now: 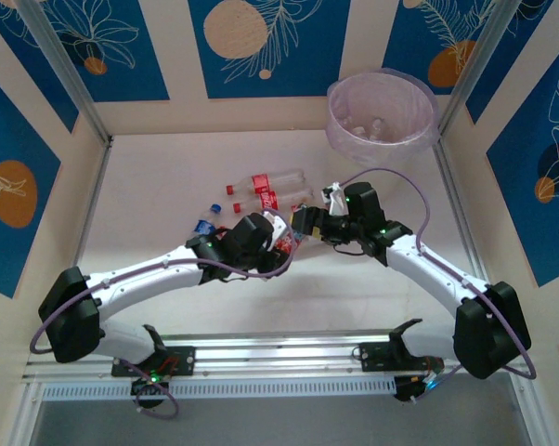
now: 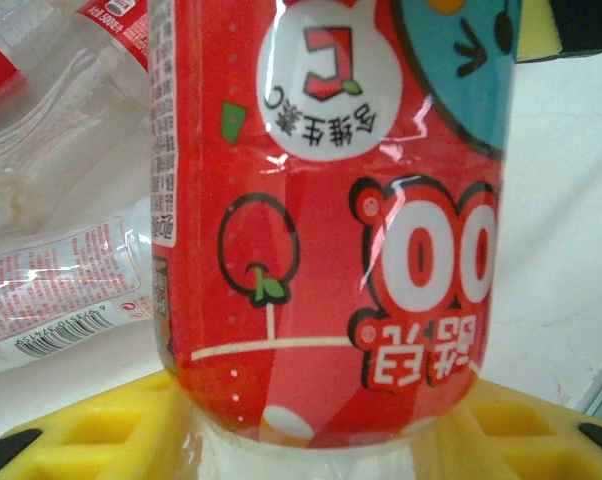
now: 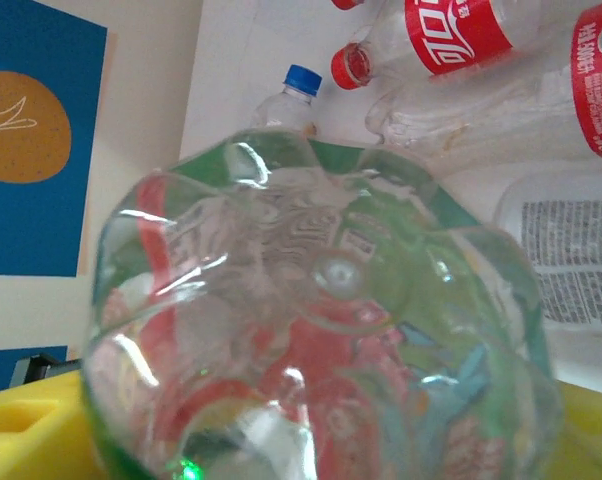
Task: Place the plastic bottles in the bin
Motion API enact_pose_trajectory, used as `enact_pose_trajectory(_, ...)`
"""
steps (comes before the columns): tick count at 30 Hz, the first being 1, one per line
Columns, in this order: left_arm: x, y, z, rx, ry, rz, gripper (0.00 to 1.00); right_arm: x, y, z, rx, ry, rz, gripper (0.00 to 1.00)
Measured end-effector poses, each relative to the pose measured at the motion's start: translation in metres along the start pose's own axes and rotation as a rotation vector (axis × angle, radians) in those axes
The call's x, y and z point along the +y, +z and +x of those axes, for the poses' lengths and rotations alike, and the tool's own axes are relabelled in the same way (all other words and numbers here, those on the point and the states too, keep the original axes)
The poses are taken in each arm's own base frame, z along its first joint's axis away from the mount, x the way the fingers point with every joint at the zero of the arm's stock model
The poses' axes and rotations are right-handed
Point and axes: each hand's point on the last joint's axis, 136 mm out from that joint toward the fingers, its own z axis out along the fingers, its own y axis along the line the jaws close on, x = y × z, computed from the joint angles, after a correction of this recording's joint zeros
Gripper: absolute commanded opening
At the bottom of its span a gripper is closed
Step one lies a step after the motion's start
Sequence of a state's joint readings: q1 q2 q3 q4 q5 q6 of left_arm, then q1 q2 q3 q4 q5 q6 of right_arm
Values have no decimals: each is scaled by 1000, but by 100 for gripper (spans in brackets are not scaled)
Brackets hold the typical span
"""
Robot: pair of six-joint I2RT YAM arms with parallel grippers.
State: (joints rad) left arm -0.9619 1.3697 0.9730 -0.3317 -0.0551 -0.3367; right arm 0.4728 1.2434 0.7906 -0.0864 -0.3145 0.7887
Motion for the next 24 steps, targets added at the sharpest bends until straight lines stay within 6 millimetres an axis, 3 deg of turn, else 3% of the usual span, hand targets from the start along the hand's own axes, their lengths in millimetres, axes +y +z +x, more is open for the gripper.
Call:
enact_pose_trajectory(14,1,3,-1,-20,-44,6,52,3,3,-2,-13,-9,0,60)
enact_pose_trajectory(17,1,3,-1,-20,-53,6,65,3,3,-3,-12,-9,1,60)
enact_pose_trajectory(20,0,2,-3,-28,-67,19,97,4,3,-8,-21,-22,14,59)
enact_pose_trajectory(24,1,-7,-3,-58,-120,79,100,16,-5,-22,-50,-74,39,58)
